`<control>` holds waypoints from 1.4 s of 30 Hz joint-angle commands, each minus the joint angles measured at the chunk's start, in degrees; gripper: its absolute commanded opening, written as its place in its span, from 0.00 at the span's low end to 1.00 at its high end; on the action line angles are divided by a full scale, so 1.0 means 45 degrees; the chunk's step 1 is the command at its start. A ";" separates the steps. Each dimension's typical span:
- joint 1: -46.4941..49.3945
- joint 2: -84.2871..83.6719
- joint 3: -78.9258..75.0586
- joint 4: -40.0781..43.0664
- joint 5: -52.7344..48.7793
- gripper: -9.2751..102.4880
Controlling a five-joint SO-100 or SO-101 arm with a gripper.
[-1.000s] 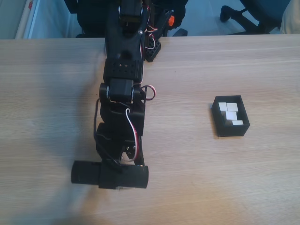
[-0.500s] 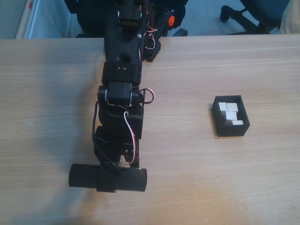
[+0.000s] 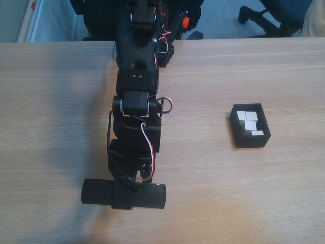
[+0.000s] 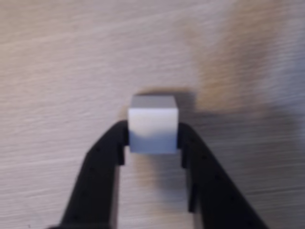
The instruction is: Pick blocks and place them in the box.
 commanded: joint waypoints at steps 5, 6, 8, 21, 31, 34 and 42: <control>-0.0293 0.1836 0.1133 -0.0859 0.0449 0.08; -0.0410 0.2363 0.1660 -0.1074 0.0488 0.08; -0.0742 0.3613 0.2793 -0.1152 0.0684 0.08; -0.5645 1.1055 0.7598 0.1387 0.3691 0.08; -0.9531 1.2168 0.7773 0.1602 0.4375 0.08; -1.0273 1.1797 0.7480 0.1602 0.4629 0.08; -1.0820 1.0605 0.6836 0.1406 0.5059 0.09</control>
